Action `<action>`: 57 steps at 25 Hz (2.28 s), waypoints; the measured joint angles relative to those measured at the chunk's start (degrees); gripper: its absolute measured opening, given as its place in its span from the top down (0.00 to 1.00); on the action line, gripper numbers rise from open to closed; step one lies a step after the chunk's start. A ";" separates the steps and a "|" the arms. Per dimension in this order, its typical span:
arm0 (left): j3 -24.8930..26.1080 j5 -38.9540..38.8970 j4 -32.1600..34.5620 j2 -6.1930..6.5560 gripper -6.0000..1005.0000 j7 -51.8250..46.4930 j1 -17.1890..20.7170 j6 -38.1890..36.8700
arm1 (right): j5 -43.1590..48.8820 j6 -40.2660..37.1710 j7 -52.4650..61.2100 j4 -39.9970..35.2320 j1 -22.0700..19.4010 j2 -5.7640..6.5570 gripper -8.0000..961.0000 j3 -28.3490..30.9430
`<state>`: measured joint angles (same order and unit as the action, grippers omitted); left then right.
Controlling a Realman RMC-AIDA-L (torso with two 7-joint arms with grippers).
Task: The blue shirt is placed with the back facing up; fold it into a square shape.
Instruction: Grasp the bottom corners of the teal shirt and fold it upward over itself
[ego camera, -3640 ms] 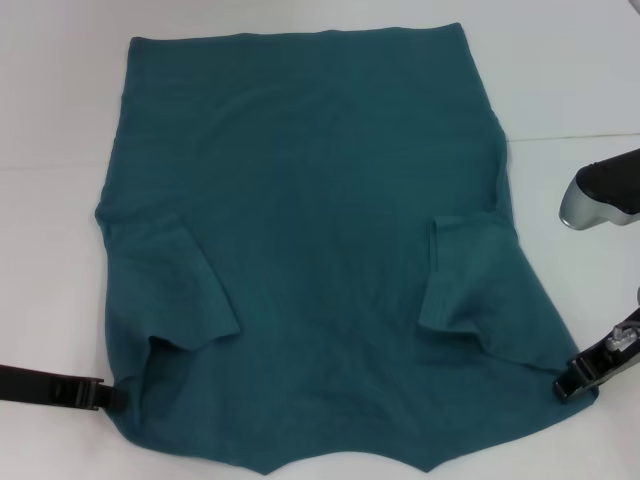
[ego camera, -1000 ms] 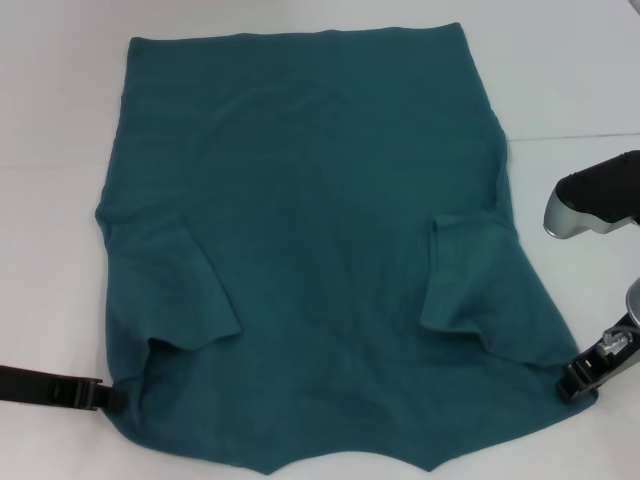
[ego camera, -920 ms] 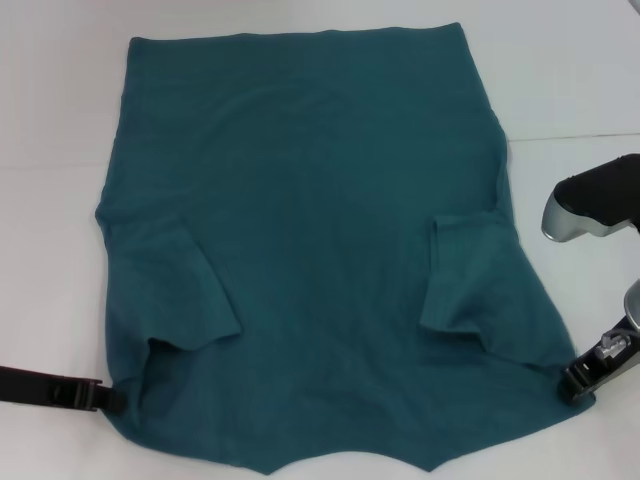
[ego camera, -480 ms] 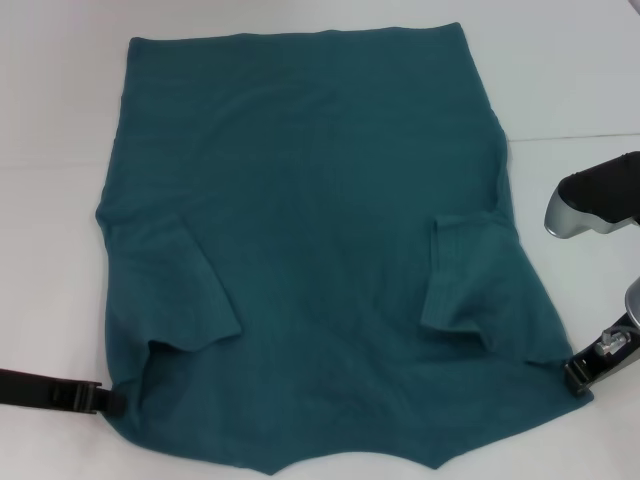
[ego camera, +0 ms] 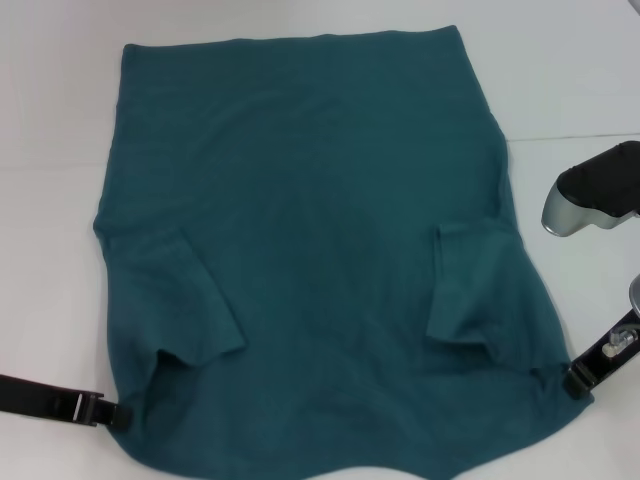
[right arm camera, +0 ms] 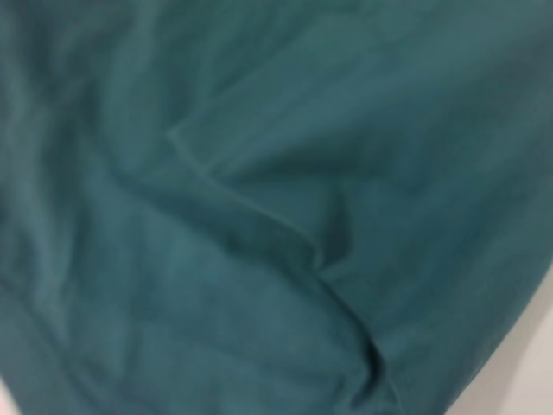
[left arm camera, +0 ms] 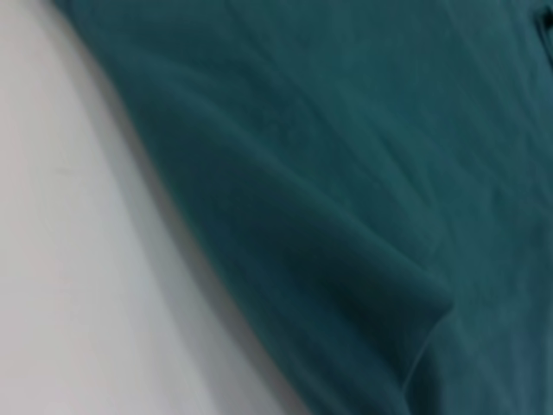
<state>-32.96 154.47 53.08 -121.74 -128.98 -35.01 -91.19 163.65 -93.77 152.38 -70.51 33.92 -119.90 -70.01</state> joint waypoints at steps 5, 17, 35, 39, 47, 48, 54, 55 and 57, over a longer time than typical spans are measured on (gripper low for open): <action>0.00 -0.06 0.34 0.98 0.92 0.02 -0.28 -5.24 | -0.60 -5.58 -2.52 -0.82 1.07 -0.06 0.95 -0.46; -0.56 7.01 -0.99 2.63 0.92 -0.47 -3.46 -18.84 | 1.08 -18.33 -5.62 -1.13 2.85 0.10 0.95 -2.27; -1.40 7.66 -4.15 2.02 0.92 -0.87 -3.33 -25.94 | -2.66 -20.22 -8.14 -6.10 0.94 0.29 0.95 -3.04; 2.12 4.94 -3.83 3.50 0.91 -0.27 -4.21 -27.12 | -2.81 -20.30 -10.32 -10.36 -0.20 0.39 0.95 1.58; 10.75 -0.16 -3.45 6.27 0.91 0.70 -6.36 -26.94 | -5.23 -18.98 -15.25 -15.68 0.76 0.42 0.95 15.54; 11.56 -1.31 -3.15 6.47 0.91 0.79 -6.46 -26.51 | -5.71 -18.42 -15.59 -15.78 1.11 0.46 0.95 17.02; 13.27 -6.83 -2.95 7.20 0.91 0.82 -6.53 -20.70 | -9.72 -10.80 -16.06 -16.98 1.68 0.10 0.95 18.29; 13.25 -7.74 -2.95 7.18 0.91 0.85 -6.53 -19.50 | -10.53 -9.23 -15.90 -16.98 1.72 0.04 0.95 17.87; 13.26 -9.44 -2.85 7.09 0.91 1.13 -6.44 -17.42 | -12.17 -6.31 -15.65 -16.82 1.75 -0.02 0.95 17.39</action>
<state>-19.70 145.03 50.23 -114.65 -127.86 -41.44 -108.62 151.48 -100.08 136.73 -87.33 35.67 -119.93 -52.63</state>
